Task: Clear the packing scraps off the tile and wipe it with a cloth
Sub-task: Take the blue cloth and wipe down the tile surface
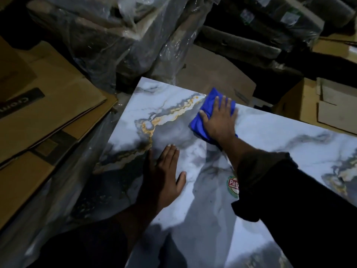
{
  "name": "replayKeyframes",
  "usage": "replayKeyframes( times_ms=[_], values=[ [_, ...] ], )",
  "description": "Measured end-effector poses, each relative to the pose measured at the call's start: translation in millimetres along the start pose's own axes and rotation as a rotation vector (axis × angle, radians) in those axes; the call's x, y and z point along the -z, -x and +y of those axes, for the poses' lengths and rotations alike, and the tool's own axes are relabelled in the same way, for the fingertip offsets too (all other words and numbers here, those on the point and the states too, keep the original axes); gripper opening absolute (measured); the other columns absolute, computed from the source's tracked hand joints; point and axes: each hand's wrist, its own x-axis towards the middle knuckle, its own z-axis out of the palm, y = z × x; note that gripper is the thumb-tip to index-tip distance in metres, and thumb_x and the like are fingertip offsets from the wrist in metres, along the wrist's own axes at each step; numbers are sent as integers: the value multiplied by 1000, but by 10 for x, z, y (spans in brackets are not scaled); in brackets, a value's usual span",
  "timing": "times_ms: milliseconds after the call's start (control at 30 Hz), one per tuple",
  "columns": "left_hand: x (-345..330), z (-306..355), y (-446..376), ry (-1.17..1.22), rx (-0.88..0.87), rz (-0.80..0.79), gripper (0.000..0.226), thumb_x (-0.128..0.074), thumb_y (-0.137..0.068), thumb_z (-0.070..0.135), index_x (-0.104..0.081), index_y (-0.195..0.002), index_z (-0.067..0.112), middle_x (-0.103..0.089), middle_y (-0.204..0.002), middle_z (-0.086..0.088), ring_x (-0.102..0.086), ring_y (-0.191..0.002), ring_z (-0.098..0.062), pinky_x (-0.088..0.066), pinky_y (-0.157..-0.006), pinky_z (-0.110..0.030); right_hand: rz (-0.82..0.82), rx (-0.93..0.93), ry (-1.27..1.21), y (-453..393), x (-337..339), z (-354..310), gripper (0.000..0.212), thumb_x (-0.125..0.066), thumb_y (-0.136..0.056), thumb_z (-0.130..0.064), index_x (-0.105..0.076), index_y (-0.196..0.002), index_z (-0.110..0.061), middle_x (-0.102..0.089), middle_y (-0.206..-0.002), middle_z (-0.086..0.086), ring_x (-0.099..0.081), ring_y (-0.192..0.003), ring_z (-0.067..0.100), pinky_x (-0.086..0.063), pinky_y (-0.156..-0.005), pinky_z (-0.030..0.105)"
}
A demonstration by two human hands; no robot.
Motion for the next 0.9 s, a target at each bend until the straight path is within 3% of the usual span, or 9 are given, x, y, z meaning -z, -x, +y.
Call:
replayKeyframes(
  times_ms=[100,200,400,533,633,767,900],
  values=[
    [24,3,19,-7,-7,34,69,-47,-94,48,-43,-152,10,-40,-160,-7,-31,-152,-21,-19,-118,-63,-67,313,71,9,31,12,84,-25,-98,-72,-10,-163,-21,-3,-171,7,2,-158,25,0,-125,53],
    [40,14,66,-17,-50,135,61,-46,-99,37,-43,-151,6,-42,-158,-11,-35,-150,-25,-25,-116,-63,-70,552,70,399,4,3,82,-25,-96,-72,-14,-163,-26,-7,-171,4,-1,-158,23,-9,-125,54],
    [119,39,70,3,-36,129,53,-28,-106,32,-45,-151,8,-43,-158,-12,-41,-147,-25,-30,-117,-60,-10,650,14,1677,-150,-16,78,-39,-97,-66,-25,-161,-23,-16,-169,3,-6,-158,21,-13,-125,52],
    [137,52,153,19,-105,92,54,-25,-109,37,-49,-148,8,-48,-154,-11,-43,-145,-25,-34,-117,-55,21,494,-25,2735,-253,-77,80,-39,-98,-68,-25,-161,-20,-13,-170,2,-1,-158,18,-10,-126,51],
    [169,92,232,112,-212,-8,63,-27,-106,50,-46,-149,8,-48,-154,-11,-40,-147,-25,-27,-121,-56,21,289,-16,3473,-298,-122,79,-34,-99,-68,-20,-162,-23,-7,-171,1,3,-158,19,-10,-125,54],
    [190,261,515,110,-334,-129,74,-23,-103,60,-45,-151,8,-41,-159,-11,-33,-151,-22,-19,-124,-56,61,-133,2,4264,-353,-229,79,-36,-98,-65,-20,-162,-22,-11,-170,5,-2,-158,23,-12,-124,54],
    [230,371,749,75,-409,-174,73,-26,-103,59,-44,-152,8,-40,-160,-11,-33,-151,-22,-20,-124,-56,72,-631,-24,4472,-308,-344,89,-30,-91,-66,-32,-157,-7,-28,-164,16,-20,-155,32,-23,-120,60]
  ],
)
